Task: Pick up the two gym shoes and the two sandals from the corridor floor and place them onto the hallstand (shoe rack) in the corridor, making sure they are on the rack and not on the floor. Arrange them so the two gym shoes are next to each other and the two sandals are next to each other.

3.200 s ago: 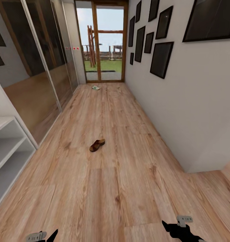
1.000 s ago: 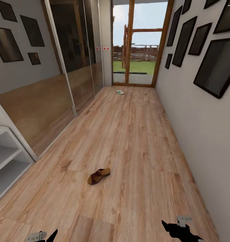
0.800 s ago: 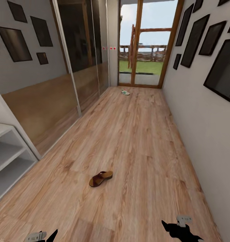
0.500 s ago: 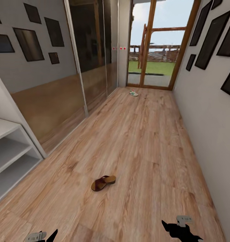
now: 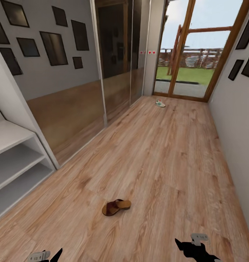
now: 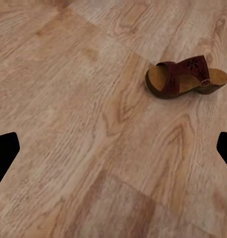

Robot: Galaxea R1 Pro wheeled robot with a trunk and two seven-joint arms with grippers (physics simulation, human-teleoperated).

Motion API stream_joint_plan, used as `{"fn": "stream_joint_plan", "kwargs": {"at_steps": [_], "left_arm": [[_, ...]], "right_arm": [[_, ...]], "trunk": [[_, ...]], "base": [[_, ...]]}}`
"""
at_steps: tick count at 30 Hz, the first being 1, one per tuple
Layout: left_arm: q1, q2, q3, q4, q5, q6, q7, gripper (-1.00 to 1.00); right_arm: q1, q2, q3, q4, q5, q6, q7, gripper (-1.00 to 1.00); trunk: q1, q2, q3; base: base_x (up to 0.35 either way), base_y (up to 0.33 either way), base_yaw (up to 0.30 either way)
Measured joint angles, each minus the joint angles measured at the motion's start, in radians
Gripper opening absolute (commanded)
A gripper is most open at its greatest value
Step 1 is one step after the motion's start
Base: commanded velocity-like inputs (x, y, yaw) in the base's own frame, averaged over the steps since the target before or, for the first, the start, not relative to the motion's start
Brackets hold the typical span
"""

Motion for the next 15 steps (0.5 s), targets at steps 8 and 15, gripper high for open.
{"fn": "stream_joint_plan", "kwargs": {"at_steps": [8, 15], "left_arm": [[0.000, 0.000, 0.000, 0.000, 0.000, 0.000, 0.000, 1.00], [0.000, 0.000, 0.000, 0.000, 0.000, 0.000, 0.000, 1.00]], "right_arm": [[0.000, 0.000, 0.000, 0.000, 0.000, 0.000, 0.000, 1.00], [0.000, 0.000, 0.000, 0.000, 0.000, 0.000, 0.000, 1.00]], "trunk": [[0.000, 0.000, 0.000], [0.000, 0.000, 0.000]], "base": [[0.240, -0.175, 0.278], [0.199, -0.208, 0.278]]}}
